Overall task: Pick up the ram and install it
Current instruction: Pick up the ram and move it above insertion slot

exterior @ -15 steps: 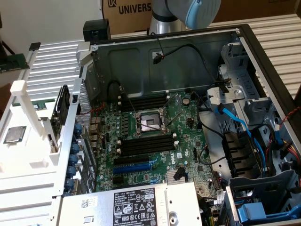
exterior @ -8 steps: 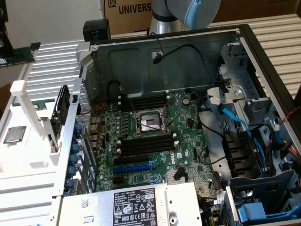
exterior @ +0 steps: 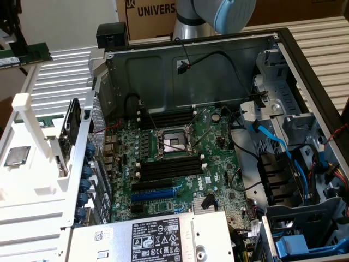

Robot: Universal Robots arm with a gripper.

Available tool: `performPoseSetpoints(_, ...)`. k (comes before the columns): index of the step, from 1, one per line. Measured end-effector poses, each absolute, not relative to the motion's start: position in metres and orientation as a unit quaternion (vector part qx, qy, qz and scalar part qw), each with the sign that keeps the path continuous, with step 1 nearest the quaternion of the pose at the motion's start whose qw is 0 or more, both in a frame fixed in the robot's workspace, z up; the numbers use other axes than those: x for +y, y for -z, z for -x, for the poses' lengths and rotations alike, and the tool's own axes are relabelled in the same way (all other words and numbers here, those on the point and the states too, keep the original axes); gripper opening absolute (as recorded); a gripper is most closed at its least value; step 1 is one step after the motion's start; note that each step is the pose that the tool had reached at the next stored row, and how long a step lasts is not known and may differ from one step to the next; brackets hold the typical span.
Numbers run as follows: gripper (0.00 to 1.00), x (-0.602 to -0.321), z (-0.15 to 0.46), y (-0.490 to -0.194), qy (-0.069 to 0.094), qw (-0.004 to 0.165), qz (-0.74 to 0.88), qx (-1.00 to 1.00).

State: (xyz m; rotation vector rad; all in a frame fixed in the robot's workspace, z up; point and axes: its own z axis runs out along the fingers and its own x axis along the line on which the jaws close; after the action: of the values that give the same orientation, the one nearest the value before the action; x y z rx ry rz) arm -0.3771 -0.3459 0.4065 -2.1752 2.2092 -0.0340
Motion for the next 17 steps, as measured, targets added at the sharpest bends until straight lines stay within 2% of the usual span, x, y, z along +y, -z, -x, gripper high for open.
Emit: performPoseSetpoints(17, 0.13, -0.345, 0.304, -0.418, 0.011, 0.020, 0.701, 0.712)
